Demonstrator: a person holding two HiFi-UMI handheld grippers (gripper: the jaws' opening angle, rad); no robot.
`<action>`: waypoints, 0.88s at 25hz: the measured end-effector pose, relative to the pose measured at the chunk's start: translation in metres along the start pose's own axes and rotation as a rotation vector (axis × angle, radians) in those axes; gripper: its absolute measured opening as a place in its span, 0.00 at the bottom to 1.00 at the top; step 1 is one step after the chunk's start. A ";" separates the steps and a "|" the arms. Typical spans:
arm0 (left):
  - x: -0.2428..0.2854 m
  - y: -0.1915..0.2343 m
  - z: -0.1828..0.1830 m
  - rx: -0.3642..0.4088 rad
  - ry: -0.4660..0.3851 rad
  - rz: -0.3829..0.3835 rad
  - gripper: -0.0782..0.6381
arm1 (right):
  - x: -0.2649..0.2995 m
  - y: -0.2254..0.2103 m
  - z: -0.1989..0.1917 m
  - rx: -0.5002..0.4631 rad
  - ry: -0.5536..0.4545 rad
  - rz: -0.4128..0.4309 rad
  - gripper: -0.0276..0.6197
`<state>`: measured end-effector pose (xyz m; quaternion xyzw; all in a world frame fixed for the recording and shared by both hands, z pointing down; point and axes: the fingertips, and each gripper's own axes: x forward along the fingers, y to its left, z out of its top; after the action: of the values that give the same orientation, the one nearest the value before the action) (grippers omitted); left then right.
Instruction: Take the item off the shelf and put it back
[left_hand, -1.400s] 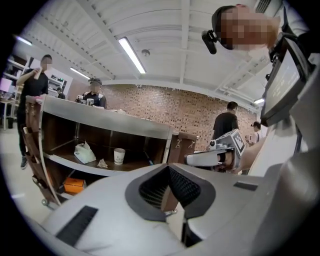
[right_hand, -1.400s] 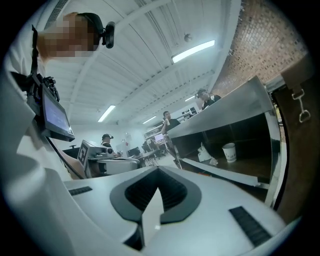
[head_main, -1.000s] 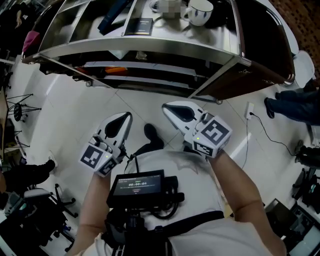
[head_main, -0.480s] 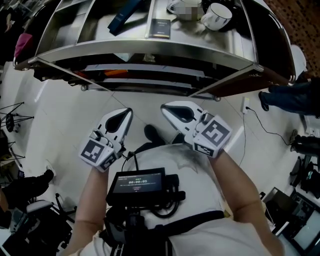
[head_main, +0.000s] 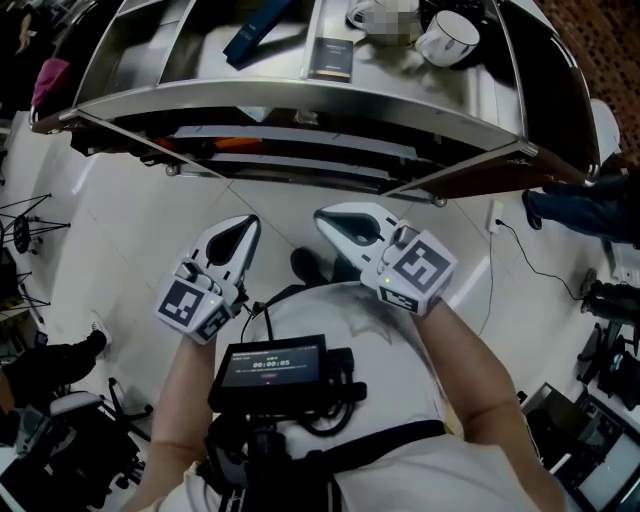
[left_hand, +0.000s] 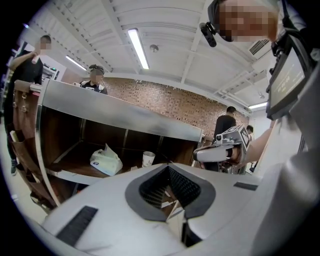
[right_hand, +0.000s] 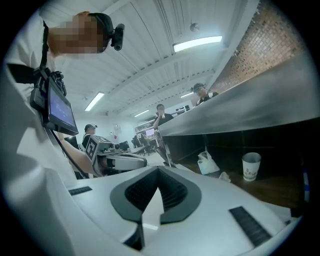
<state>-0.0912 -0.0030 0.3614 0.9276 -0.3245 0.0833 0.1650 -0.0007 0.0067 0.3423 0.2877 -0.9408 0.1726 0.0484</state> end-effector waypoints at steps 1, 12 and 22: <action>0.001 0.000 0.001 0.000 -0.003 0.010 0.12 | 0.000 -0.001 -0.001 0.004 0.000 0.009 0.05; 0.026 -0.007 0.020 0.004 0.001 0.059 0.12 | -0.005 -0.030 0.010 -0.011 0.004 0.070 0.05; 0.042 -0.005 0.012 -0.009 0.022 0.095 0.12 | -0.009 -0.040 -0.003 0.021 0.041 0.103 0.05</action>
<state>-0.0551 -0.0275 0.3598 0.9095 -0.3669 0.0997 0.1683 0.0291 -0.0181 0.3555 0.2356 -0.9513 0.1905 0.0560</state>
